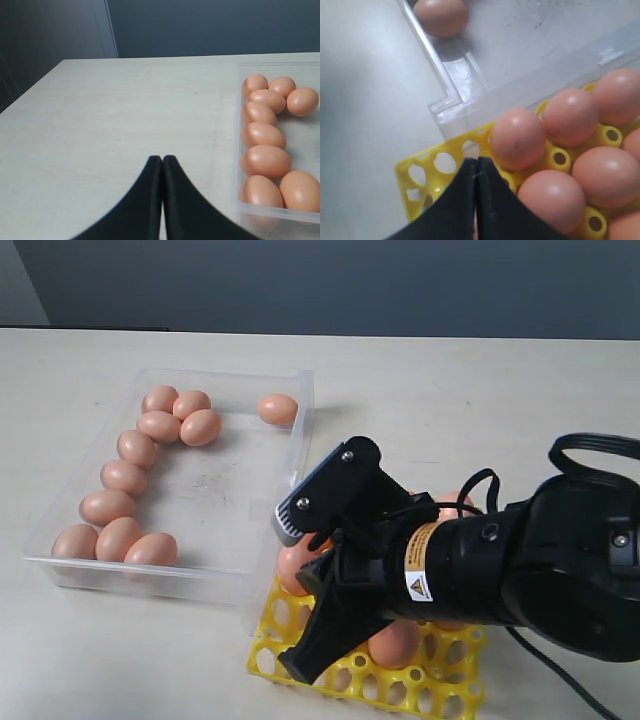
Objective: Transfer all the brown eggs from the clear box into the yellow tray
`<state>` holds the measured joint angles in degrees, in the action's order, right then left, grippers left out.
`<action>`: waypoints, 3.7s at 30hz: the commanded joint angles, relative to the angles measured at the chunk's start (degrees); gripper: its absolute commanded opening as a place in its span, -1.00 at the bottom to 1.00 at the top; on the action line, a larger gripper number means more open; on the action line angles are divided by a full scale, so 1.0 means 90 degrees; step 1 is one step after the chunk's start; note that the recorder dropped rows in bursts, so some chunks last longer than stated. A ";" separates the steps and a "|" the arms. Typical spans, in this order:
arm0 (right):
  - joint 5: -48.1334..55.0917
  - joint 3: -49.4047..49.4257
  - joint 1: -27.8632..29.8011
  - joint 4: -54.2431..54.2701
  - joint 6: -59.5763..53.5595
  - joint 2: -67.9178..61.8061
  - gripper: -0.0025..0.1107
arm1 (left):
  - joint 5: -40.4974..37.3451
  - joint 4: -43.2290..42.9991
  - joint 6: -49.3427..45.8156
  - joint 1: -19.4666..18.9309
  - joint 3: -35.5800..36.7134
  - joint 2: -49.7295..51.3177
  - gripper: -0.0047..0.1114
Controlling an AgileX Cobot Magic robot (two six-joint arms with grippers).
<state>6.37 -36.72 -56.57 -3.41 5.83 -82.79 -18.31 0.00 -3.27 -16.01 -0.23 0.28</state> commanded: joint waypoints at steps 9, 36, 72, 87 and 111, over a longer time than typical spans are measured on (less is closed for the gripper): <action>-0.0104 -0.0031 -0.0647 0.0056 -0.0022 -0.0497 -0.96 | 0.0070 0.0000 0.0003 0.0029 0.0025 -0.0031 -0.91; 0.2208 -0.0031 -0.0832 -0.0034 -0.0022 -0.1147 -0.96 | 0.0070 0.0000 0.0003 0.0029 0.0025 -0.0031 -0.91; 0.1458 -0.1318 -0.0698 -0.1123 0.0526 0.0394 -0.95 | 0.0070 0.0000 0.0003 0.0029 0.0025 -0.0031 -0.91; 0.3123 -0.6052 0.2279 0.0794 -0.1428 -0.2804 -0.21 | 0.0070 0.0000 0.0003 0.0029 0.0025 -0.0031 -0.91; 0.6093 -0.8371 0.1251 0.3827 -0.3985 -0.5499 0.15 | 0.0070 0.0000 0.0003 0.0029 0.0025 -0.0031 -0.91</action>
<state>61.27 -111.56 -44.91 30.61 -32.22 -131.22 -18.31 0.00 -3.27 -16.01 -0.23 0.28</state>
